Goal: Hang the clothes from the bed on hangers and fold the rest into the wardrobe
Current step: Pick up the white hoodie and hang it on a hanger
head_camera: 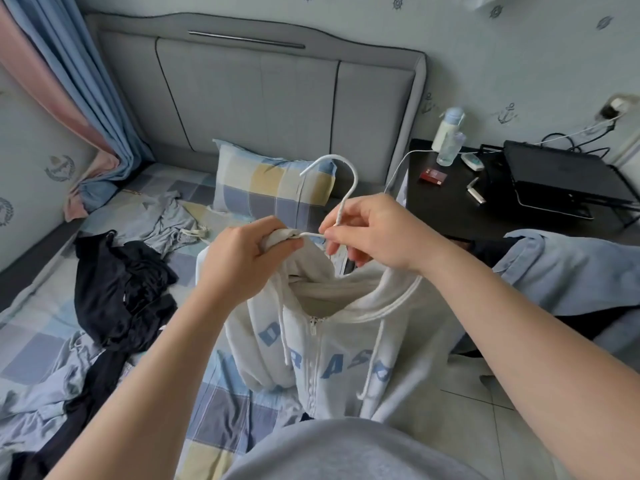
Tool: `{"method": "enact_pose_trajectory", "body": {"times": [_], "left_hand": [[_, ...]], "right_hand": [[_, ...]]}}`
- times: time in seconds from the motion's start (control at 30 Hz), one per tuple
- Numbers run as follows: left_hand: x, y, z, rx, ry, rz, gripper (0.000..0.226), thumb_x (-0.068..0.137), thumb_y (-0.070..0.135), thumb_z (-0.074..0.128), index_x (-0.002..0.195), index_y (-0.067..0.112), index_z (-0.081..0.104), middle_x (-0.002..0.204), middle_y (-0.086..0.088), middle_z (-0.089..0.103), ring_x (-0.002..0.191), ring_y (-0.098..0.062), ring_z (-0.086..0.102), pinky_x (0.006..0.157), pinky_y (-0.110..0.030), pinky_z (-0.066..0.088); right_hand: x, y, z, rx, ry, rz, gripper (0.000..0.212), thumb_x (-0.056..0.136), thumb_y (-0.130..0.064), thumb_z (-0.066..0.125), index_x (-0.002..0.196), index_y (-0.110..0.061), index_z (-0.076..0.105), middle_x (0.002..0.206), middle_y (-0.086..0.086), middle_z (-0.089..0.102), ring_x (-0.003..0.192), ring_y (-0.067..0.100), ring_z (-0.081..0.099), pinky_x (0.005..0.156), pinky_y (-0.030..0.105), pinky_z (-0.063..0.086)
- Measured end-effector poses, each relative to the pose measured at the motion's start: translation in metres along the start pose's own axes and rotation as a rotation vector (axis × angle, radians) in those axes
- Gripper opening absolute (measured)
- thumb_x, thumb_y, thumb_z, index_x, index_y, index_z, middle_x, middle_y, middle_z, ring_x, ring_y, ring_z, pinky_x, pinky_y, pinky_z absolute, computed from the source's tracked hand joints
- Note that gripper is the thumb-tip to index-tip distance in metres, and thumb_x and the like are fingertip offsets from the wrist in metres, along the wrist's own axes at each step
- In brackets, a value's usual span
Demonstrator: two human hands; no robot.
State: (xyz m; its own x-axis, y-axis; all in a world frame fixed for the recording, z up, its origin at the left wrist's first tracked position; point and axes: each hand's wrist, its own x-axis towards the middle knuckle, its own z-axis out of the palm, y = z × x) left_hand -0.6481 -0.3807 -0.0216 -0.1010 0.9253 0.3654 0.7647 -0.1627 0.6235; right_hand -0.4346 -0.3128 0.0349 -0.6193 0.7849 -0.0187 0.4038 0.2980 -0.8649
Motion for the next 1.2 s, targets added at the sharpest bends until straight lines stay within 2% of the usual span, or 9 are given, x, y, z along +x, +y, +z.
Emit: {"method": "enact_pose_trajectory", "body": {"times": [0.1,0.23,0.37,0.47,0.53,0.63,0.8,0.97,1.2], "left_hand": [[-0.006,0.000,0.006,0.036,0.081,-0.080,0.020,0.089,0.048,0.069,0.080,0.031,0.065,0.059,0.009,0.060,0.067,-0.008,0.058,0.048,-0.014,0.034],[-0.008,0.000,0.005,0.000,0.160,-0.144,0.023,0.088,0.049,0.069,0.079,0.028,0.065,0.061,0.007,0.061,0.066,-0.009,0.057,0.052,-0.023,0.039],[-0.006,0.012,0.012,-0.075,0.128,-0.114,0.020,0.088,0.044,0.072,0.080,0.025,0.067,0.063,0.005,0.063,0.062,-0.015,0.057,0.059,-0.034,0.044],[-0.004,0.023,0.022,-0.075,0.053,-0.110,0.023,0.089,0.045,0.070,0.079,0.025,0.065,0.060,0.004,0.061,0.060,-0.015,0.056,0.060,-0.030,0.038],[0.000,0.032,0.029,-0.071,-0.010,-0.098,0.021,0.090,0.046,0.069,0.081,0.027,0.067,0.064,0.007,0.061,0.060,-0.012,0.055,0.054,-0.027,0.034],[0.006,0.052,0.045,-0.139,-0.085,-0.061,0.018,0.090,0.043,0.069,0.080,0.028,0.068,0.060,0.005,0.059,0.051,-0.009,0.049,0.048,-0.025,0.032],[0.015,0.107,0.098,-0.193,-0.201,0.069,0.019,0.090,0.044,0.068,0.074,0.035,0.064,0.057,0.015,0.057,0.052,-0.006,0.051,0.047,-0.016,0.033],[0.019,0.169,0.165,-0.288,-0.363,0.200,0.017,0.090,0.042,0.069,0.079,0.029,0.067,0.065,0.011,0.061,0.059,-0.010,0.055,0.055,-0.023,0.037],[0.014,0.276,0.270,-0.426,-0.704,0.301,0.016,0.088,0.041,0.074,0.078,0.030,0.068,0.062,0.012,0.058,0.056,-0.006,0.052,0.055,-0.019,0.037]], "right_hand": [[-0.011,0.029,-0.019,-0.054,0.144,-0.035,0.012,0.091,-0.016,0.072,0.102,-0.021,0.072,0.097,-0.005,0.075,0.095,0.009,0.070,0.089,0.031,0.055],[-0.045,0.080,-0.038,-0.149,0.180,0.127,0.021,0.088,-0.042,0.070,0.109,-0.037,0.066,0.109,-0.017,0.068,0.106,0.000,0.062,0.101,0.039,0.049],[-0.072,0.107,-0.032,-0.177,0.163,0.166,0.035,0.083,-0.069,0.054,0.105,-0.043,0.063,0.085,-0.016,0.067,0.080,0.001,0.062,0.078,0.029,0.050],[-0.085,0.110,-0.032,-0.242,0.210,0.101,0.040,0.086,-0.071,0.045,0.101,-0.036,0.058,0.058,-0.007,0.051,0.051,0.005,0.044,0.053,0.021,0.033],[-0.096,0.109,-0.038,-0.267,0.204,0.078,0.041,0.089,-0.066,0.041,0.091,-0.027,0.055,0.060,-0.001,0.050,0.052,0.015,0.044,0.053,0.026,0.032],[-0.117,0.111,-0.054,-0.258,0.240,0.077,0.029,0.097,-0.048,0.048,0.076,-0.028,0.043,0.055,-0.010,0.043,0.048,0.007,0.038,0.050,0.019,0.029],[-0.168,0.123,-0.086,-0.282,0.314,0.092,0.039,0.100,-0.032,0.054,0.069,-0.021,0.033,0.059,-0.011,0.036,0.054,0.007,0.037,0.054,0.020,0.030],[-0.248,0.139,-0.126,-0.113,0.309,0.180,0.025,0.100,-0.038,0.052,0.084,-0.019,0.055,0.060,-0.002,0.035,0.054,0.008,0.034,0.054,0.020,0.030],[-0.378,0.168,-0.171,-0.025,0.560,0.297,0.030,0.093,-0.044,0.052,0.079,-0.018,0.054,0.066,0.007,0.039,0.060,0.025,0.037,0.056,0.028,0.031]]}}
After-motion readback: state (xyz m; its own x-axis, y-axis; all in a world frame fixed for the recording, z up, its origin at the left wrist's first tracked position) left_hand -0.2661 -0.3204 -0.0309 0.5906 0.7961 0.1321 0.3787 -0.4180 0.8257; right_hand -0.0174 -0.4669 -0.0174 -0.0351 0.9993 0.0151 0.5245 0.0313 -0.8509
